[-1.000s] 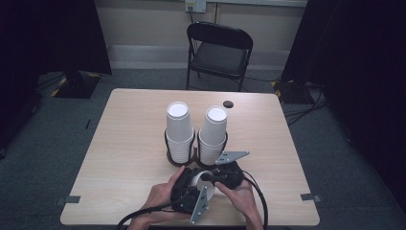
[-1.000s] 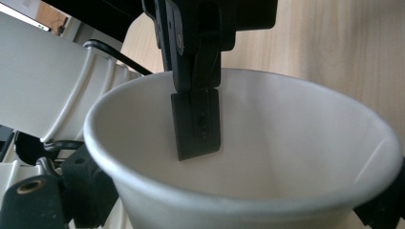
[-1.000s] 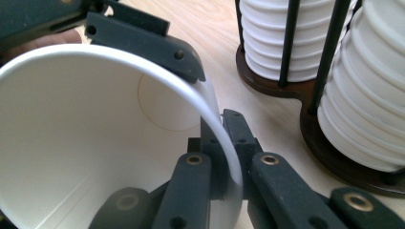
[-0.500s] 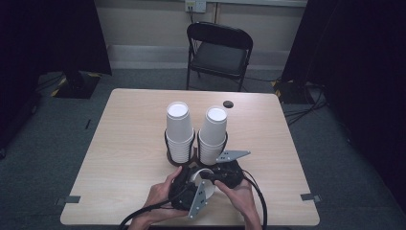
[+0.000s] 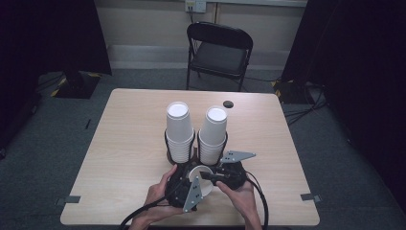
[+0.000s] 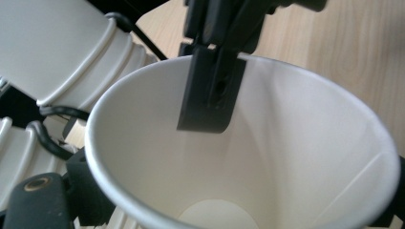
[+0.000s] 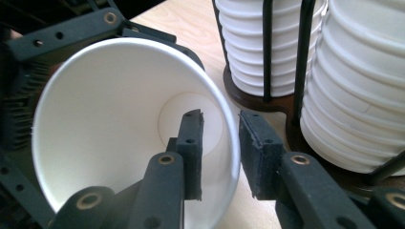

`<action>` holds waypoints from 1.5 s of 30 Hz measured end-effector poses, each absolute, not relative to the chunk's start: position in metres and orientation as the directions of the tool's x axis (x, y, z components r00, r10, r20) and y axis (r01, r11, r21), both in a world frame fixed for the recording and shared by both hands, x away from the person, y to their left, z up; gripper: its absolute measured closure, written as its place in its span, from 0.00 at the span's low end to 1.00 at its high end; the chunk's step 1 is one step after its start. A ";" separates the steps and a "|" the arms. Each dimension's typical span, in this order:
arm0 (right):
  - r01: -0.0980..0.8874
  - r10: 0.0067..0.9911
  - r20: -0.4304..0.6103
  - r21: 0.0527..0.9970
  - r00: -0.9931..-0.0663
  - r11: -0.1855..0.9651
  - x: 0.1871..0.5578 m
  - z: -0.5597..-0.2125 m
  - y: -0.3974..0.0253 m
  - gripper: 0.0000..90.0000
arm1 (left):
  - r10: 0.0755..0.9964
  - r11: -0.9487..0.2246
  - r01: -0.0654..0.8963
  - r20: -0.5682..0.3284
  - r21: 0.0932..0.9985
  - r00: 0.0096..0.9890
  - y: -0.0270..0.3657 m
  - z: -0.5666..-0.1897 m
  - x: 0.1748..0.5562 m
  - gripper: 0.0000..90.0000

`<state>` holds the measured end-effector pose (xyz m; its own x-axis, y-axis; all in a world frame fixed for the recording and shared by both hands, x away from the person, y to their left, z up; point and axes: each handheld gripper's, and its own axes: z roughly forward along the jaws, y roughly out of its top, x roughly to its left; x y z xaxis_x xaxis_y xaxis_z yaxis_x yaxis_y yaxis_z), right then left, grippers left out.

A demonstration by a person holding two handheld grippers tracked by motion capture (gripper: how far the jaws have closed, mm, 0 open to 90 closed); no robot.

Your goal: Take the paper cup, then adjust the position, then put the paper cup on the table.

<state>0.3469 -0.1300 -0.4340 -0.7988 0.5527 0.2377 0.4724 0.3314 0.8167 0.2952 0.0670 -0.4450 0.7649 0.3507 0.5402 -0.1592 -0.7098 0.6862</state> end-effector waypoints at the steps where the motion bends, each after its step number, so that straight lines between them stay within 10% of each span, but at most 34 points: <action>1: 0.468 0.556 0.237 0.824 -0.797 0.319 0.346 -0.433 -0.130 0.75 | 0.386 -0.679 -0.141 0.514 0.720 0.766 0.072 -0.446 0.297 0.13; 45: 0.279 0.797 0.136 0.959 -0.588 0.043 0.321 -0.468 -0.173 0.31 | 0.703 -0.299 0.073 0.167 0.951 0.692 0.146 -0.452 0.320 0.12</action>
